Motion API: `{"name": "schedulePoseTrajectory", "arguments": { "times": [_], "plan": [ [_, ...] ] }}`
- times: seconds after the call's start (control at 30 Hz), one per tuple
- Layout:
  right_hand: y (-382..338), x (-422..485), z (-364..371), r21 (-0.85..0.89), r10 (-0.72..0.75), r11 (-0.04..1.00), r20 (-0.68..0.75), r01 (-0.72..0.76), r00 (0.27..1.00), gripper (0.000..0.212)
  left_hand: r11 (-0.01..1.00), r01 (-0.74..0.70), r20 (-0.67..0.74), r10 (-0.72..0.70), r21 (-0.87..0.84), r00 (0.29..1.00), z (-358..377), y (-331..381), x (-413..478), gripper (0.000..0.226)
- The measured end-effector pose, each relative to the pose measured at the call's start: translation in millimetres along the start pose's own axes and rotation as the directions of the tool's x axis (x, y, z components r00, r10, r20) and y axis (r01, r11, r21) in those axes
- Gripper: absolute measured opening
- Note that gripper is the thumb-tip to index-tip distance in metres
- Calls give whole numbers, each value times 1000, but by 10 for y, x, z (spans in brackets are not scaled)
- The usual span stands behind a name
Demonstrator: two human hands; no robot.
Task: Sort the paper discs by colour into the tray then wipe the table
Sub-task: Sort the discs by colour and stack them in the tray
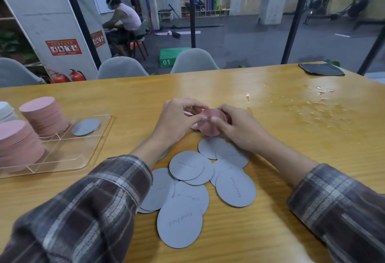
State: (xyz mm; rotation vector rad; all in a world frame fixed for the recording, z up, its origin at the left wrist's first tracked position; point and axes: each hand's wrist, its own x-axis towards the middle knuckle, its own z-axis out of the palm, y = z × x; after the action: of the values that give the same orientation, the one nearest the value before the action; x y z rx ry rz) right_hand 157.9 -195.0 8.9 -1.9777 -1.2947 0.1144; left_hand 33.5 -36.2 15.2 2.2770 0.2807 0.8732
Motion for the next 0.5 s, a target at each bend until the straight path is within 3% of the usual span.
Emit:
{"name": "schedulePoseTrajectory", "arguments": {
  "times": [0.13, 0.3, 0.5],
  "plan": [
    [34, 17, -1, -42, 19, 999, -66, -22, 998, 12, 998, 14, -6, -14, 63, 1000, 9, -57, 36, 20],
    [71, 22, -27, -36, 90, 995, -109, -95, 990, 19, 881, 176, 84, -235, 438, 968, -37, -284, -31, 50],
    [84, 15, -30, -67, 130, 988, -136, -140, 982, 20, 925, 170, 93, -213, 339, 973, -98, -264, -64, 35]
  ]
}}
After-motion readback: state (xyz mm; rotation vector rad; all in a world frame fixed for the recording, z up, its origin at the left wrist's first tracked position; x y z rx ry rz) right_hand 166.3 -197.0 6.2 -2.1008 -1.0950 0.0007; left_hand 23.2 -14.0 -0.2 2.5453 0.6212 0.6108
